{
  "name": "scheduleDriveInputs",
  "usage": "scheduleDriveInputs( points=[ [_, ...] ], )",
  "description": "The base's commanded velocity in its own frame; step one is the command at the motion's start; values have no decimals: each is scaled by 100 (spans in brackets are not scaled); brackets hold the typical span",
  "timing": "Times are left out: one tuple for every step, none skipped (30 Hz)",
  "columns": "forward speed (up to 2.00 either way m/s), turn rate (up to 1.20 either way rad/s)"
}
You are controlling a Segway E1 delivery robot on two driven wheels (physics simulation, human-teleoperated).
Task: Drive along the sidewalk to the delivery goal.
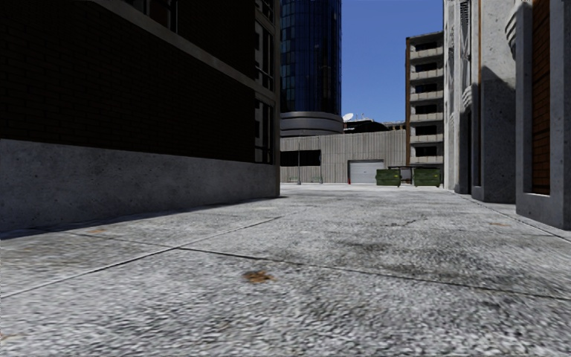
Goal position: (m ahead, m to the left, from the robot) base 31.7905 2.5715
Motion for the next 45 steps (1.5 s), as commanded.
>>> scheduleDriveInputs(
  points=[
    [200, 0],
    [200, 0],
    [200, 0],
    [200, 0],
    [200, 0],
    [200, 0],
    [200, 0],
    [200, 0],
    [200, 0],
    [200, 0],
    [200, 0],
    [200, 0],
    [200, 0],
    [200, 0],
    [200, 0],
    [200, 0],
    [200, 0],
    [200, 0],
    [200, 0],
    [200, 0],
    [200, 0],
    [200, 0],
    [200, 0],
    [200, 0],
    [200, 0],
    [200, 0],
    [200, 0],
    [200, 0],
    [200, 0],
    [200, 0],
    [200, 0],
    [200, 0],
    [200, 0],
    [200, 0],
    [200, 0],
    [200, 0],
    [200, 0],
    [200, 0],
    [200, 0],
    [200, 0],
    [200, 0],
    [200, 0],
    [200, 0],
    [200, 0],
    [200, 0]
  ],
)
